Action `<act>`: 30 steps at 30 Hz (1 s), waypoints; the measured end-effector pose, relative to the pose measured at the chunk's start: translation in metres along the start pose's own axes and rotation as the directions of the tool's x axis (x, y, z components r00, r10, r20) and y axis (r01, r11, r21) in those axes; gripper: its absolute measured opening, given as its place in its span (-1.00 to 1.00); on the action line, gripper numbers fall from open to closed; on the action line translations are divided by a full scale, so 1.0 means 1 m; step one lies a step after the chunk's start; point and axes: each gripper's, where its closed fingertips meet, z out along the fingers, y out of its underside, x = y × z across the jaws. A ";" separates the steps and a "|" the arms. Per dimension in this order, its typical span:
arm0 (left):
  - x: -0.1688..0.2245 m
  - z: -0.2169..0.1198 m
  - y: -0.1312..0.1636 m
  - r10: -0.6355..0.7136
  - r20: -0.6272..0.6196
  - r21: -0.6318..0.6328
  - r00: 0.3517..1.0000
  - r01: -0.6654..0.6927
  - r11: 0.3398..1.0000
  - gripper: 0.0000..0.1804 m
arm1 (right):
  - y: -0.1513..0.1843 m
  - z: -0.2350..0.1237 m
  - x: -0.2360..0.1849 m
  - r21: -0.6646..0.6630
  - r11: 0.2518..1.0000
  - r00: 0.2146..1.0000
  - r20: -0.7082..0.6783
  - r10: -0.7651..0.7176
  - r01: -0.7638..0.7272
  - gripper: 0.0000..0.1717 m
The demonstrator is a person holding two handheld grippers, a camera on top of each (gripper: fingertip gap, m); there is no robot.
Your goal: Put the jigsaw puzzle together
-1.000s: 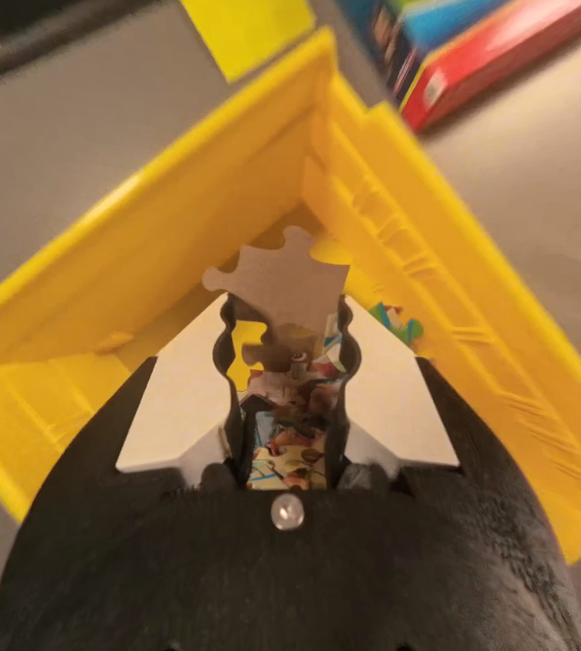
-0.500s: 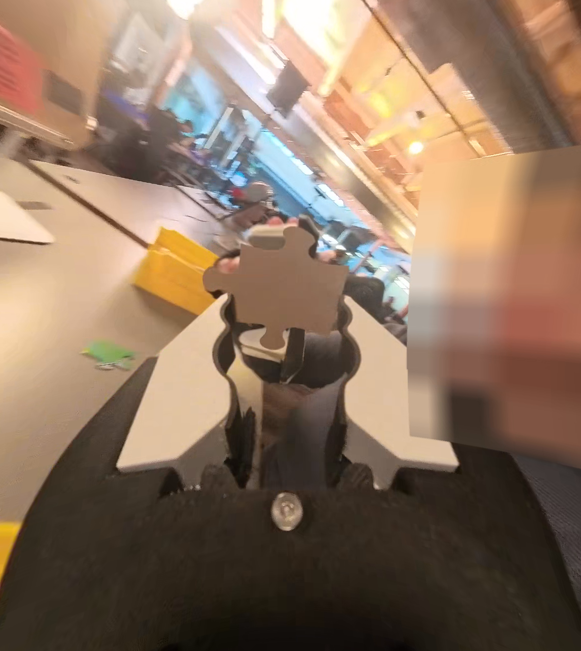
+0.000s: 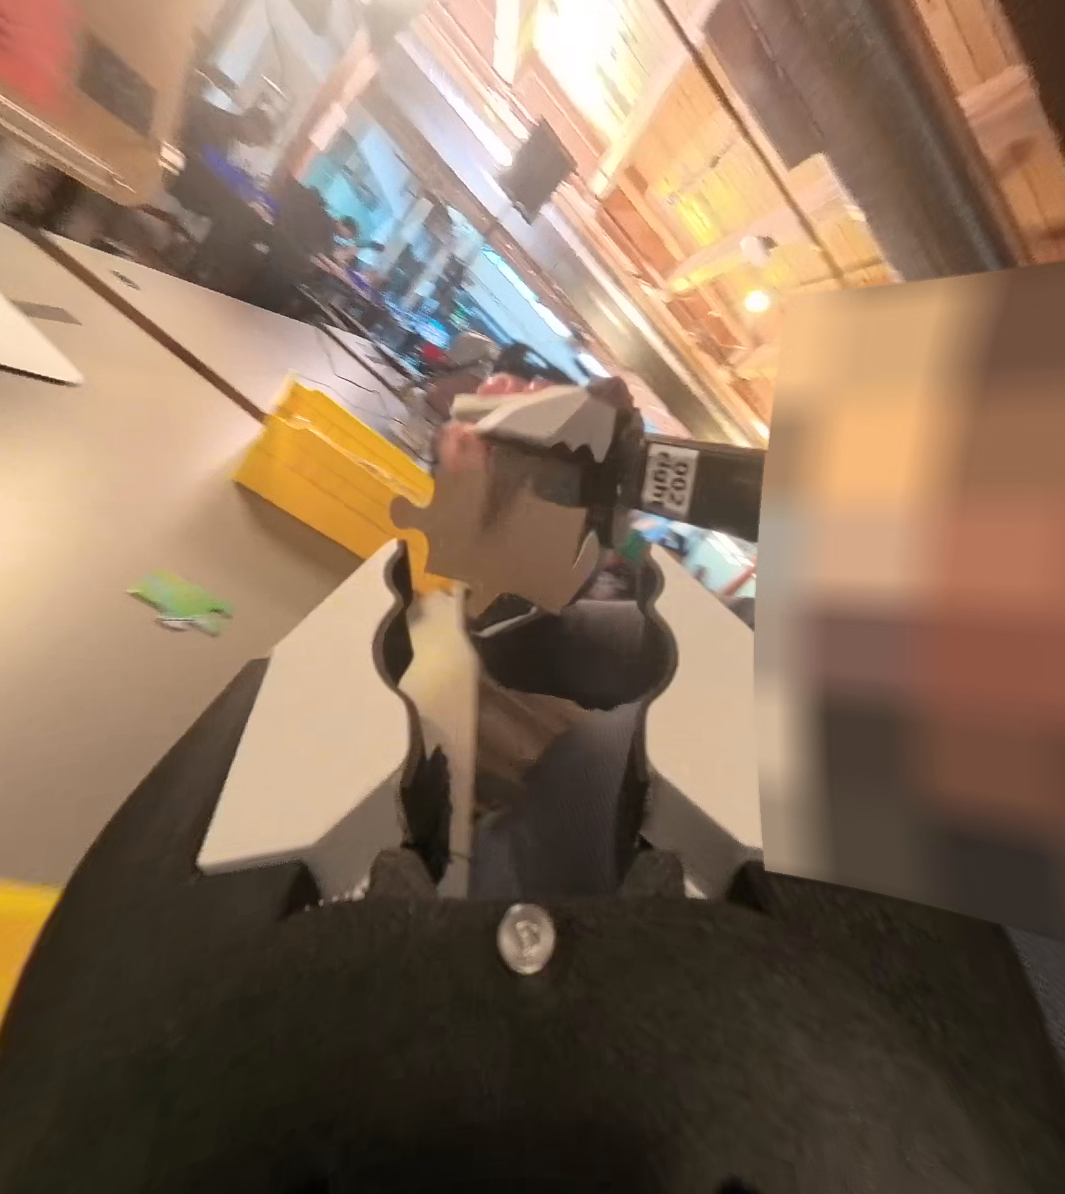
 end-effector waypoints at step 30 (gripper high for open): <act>-0.181 -0.174 0.099 0.770 0.258 -0.965 0.584 0.126 0.229 -0.25 | 0.129 -0.005 -0.102 -0.465 0.710 0.672 0.283 0.685 -0.528 0.16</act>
